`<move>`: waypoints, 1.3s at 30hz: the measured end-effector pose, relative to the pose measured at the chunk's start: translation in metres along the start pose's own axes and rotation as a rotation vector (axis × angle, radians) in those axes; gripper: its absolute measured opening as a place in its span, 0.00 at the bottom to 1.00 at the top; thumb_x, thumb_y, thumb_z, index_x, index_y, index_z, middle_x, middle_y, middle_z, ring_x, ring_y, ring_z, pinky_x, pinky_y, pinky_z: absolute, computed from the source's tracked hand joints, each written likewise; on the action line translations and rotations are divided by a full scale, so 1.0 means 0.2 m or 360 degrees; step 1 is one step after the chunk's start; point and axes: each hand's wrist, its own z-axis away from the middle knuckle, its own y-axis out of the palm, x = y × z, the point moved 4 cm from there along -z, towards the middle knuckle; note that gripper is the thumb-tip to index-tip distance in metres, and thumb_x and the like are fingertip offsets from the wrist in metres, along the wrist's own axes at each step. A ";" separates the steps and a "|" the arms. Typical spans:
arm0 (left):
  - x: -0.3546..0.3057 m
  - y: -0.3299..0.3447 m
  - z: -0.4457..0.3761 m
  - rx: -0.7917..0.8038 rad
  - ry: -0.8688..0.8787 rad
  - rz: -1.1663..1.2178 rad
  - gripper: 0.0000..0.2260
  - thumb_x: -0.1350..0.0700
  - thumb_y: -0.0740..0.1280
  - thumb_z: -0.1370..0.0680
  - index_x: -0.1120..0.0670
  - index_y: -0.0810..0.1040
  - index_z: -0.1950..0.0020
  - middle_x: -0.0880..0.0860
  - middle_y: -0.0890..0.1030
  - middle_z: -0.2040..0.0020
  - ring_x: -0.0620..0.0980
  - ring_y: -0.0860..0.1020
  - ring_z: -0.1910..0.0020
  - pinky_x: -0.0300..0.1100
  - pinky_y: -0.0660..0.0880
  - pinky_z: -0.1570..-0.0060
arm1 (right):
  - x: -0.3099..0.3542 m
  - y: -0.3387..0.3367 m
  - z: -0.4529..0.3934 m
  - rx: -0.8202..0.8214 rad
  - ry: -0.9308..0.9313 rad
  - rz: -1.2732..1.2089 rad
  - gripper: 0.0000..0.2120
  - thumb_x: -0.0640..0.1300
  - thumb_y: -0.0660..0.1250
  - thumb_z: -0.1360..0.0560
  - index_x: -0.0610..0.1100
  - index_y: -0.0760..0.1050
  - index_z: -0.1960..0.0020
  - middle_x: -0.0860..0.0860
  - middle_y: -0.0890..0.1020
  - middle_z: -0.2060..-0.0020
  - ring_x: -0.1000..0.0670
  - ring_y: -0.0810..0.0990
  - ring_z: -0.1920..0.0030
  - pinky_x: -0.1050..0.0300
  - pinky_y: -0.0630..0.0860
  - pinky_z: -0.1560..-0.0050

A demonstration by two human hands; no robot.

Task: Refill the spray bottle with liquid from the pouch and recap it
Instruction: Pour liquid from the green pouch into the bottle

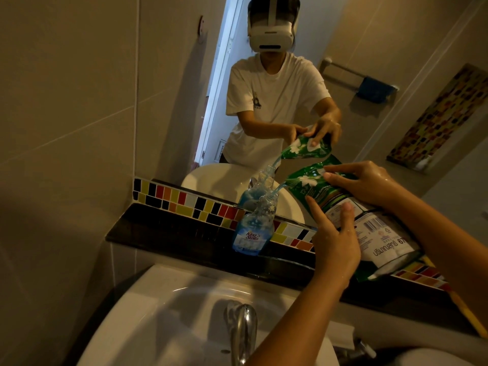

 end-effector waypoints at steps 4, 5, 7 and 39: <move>0.02 0.01 -0.02 -0.0001 -0.0008 0.0023 0.35 0.35 0.53 0.23 0.39 0.37 0.23 0.54 0.72 0.29 0.47 0.76 0.46 0.42 0.76 0.47 | 0.00 0.00 0.00 0.0004 -0.0013 0.0000 0.32 0.69 0.58 0.35 0.57 0.75 0.36 0.46 0.80 0.40 0.49 0.80 0.51 0.56 0.75 0.53; 0.03 0.01 -0.02 0.0001 -0.0012 0.0022 0.34 0.36 0.54 0.22 0.39 0.37 0.23 0.54 0.72 0.29 0.44 0.76 0.49 0.38 0.75 0.50 | 0.00 0.00 0.00 0.0000 -0.0015 0.0005 0.32 0.69 0.58 0.36 0.58 0.75 0.36 0.46 0.80 0.40 0.48 0.80 0.50 0.55 0.75 0.52; 0.03 0.01 -0.03 0.0011 -0.0015 0.0021 0.33 0.38 0.54 0.20 0.39 0.37 0.23 0.54 0.72 0.29 0.37 0.73 0.58 0.29 0.74 0.62 | 0.00 0.00 0.00 0.0002 -0.0018 0.0014 0.32 0.70 0.58 0.36 0.58 0.75 0.36 0.46 0.79 0.39 0.47 0.80 0.48 0.53 0.77 0.49; 0.03 0.00 -0.03 0.0028 -0.0013 0.0133 0.33 0.38 0.54 0.20 0.37 0.36 0.24 0.54 0.70 0.28 0.36 0.72 0.61 0.28 0.72 0.71 | 0.03 0.00 -0.01 0.0032 -0.0016 0.0052 0.25 0.65 0.61 0.30 0.58 0.75 0.36 0.45 0.80 0.40 0.49 0.80 0.51 0.58 0.75 0.55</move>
